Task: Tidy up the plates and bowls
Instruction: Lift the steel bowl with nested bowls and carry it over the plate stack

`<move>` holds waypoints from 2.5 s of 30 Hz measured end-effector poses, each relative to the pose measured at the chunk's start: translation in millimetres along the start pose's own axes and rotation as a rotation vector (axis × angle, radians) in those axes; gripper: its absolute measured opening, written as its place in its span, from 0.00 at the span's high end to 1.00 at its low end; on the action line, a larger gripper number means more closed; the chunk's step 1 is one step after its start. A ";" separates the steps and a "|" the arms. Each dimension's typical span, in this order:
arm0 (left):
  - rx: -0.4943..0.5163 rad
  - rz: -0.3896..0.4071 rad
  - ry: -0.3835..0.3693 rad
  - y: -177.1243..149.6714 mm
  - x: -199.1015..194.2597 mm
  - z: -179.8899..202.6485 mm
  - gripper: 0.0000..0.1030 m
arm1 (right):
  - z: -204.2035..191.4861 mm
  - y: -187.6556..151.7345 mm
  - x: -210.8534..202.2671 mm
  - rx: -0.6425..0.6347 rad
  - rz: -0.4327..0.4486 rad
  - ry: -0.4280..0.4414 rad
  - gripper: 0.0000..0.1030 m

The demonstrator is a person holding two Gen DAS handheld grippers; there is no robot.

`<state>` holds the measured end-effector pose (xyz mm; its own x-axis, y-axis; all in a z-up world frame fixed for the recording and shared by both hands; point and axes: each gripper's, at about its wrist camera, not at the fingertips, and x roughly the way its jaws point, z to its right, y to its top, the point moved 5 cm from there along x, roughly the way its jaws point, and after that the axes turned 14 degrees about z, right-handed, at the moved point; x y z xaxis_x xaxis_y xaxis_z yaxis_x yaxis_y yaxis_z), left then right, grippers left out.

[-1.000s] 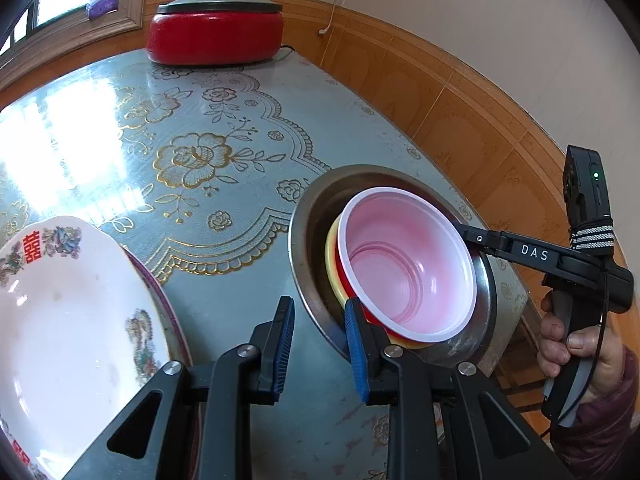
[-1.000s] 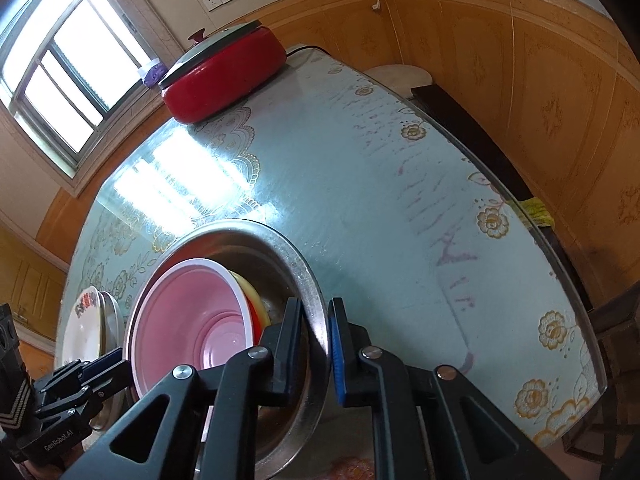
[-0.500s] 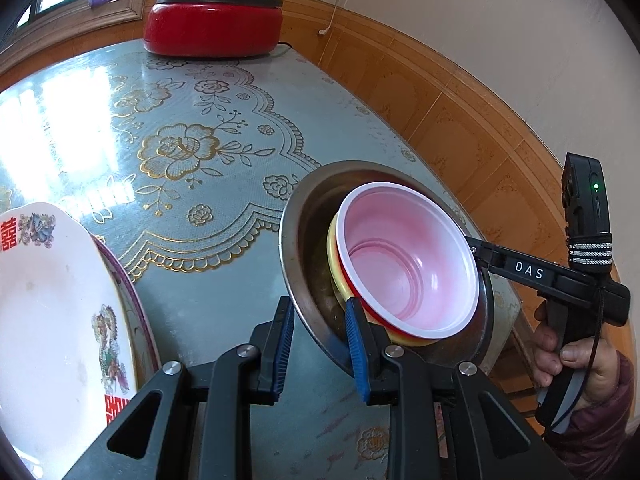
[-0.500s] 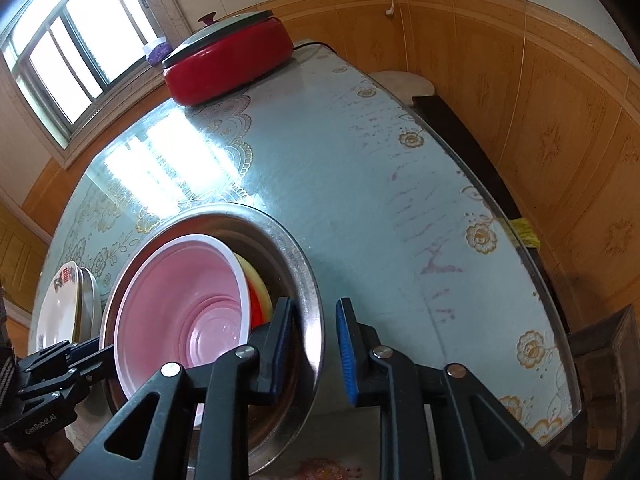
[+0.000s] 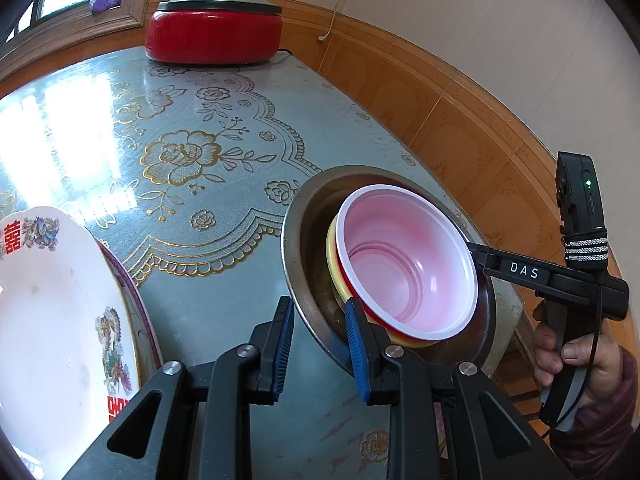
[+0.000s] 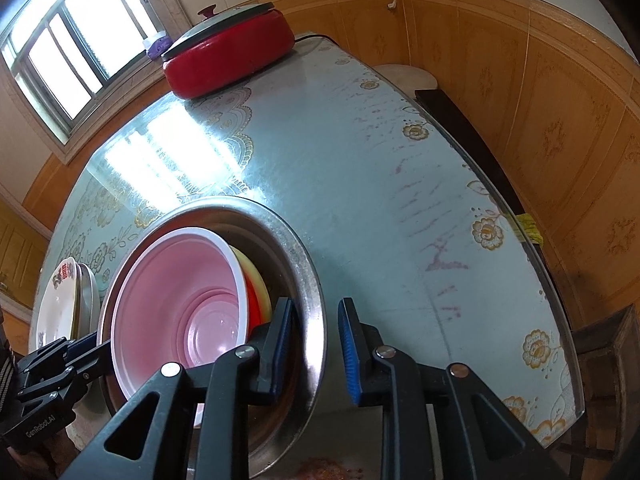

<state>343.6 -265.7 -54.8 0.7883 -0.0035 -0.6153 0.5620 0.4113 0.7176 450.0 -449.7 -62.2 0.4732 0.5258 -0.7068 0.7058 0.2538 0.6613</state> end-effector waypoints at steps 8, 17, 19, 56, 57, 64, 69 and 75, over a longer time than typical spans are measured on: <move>0.041 0.010 0.020 1.8 -3.3 2.6 0.74 | 0.2 -1.8 0.8 0.010 -0.012 -0.018 0.77; 0.070 0.010 0.014 4.0 1.2 4.5 0.74 | 0.7 -8.6 -0.6 0.021 -0.020 -0.041 0.76; 0.068 0.009 0.012 5.3 2.6 3.3 0.74 | 1.1 -10.8 -0.3 0.022 -0.025 -0.044 0.75; 0.032 -0.054 -0.011 8.0 5.5 1.4 0.80 | -7.8 -15.5 7.2 -0.103 -0.001 -0.024 0.86; 0.032 -0.060 -0.002 8.8 5.4 1.5 0.80 | -8.4 -16.3 7.1 -0.109 -0.004 -0.022 0.86; 0.079 -0.042 0.040 10.3 10.8 4.2 0.81 | -7.2 -19.1 10.6 -0.114 -0.014 -0.011 0.86; 0.031 -0.017 0.001 7.3 8.5 -0.4 0.82 | -8.7 -19.9 10.5 -0.119 0.005 0.003 0.90; 0.037 -0.004 -0.003 3.0 2.4 3.4 0.82 | -9.0 -21.0 8.0 -0.116 0.008 0.004 0.90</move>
<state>348.1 -267.6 -53.0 0.7869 -0.0079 -0.6170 0.5739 0.3768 0.7271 434.2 -443.5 -79.4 0.4761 0.5312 -0.7008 0.6363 0.3420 0.6915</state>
